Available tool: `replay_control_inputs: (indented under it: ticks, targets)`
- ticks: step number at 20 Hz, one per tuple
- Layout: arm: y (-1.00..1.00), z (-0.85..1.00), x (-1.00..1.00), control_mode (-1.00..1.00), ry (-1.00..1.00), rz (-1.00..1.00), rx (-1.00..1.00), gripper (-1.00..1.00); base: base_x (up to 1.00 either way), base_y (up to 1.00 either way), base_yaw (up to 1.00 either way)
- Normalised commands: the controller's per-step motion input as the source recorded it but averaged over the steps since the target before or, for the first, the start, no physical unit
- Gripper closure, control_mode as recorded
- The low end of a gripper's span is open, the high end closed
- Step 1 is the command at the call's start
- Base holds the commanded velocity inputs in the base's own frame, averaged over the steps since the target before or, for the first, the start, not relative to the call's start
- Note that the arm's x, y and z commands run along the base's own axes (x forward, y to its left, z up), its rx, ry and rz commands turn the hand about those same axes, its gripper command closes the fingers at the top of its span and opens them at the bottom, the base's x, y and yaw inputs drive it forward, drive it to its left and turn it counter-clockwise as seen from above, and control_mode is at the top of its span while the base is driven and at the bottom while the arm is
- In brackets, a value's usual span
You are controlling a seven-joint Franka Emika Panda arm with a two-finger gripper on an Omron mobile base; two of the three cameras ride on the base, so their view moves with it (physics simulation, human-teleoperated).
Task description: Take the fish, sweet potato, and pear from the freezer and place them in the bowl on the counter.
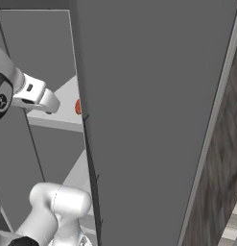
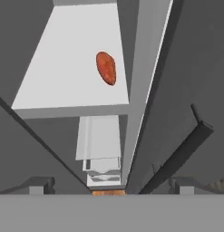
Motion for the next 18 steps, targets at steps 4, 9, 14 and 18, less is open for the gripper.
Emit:
replay_control_inputs:
  ticks: [4,9,14,18]
  targets:
    - [0.00,0.00,0.33,-1.00,0.00,0.00,-0.05,-1.00,0.00,0.00,0.00]
    - [0.02,0.00,0.11,-1.00,0.00,0.00,-0.04,-1.00,0.00,0.00,0.00]
    - [0.00,0.00,0.13,-1.00,0.00,0.00,-0.03,-1.00,0.00,0.00,0.00]
    - [0.04,-0.20,0.41,-1.00,0.00,0.00,-0.04,-1.00,0.00,0.00,0.00]
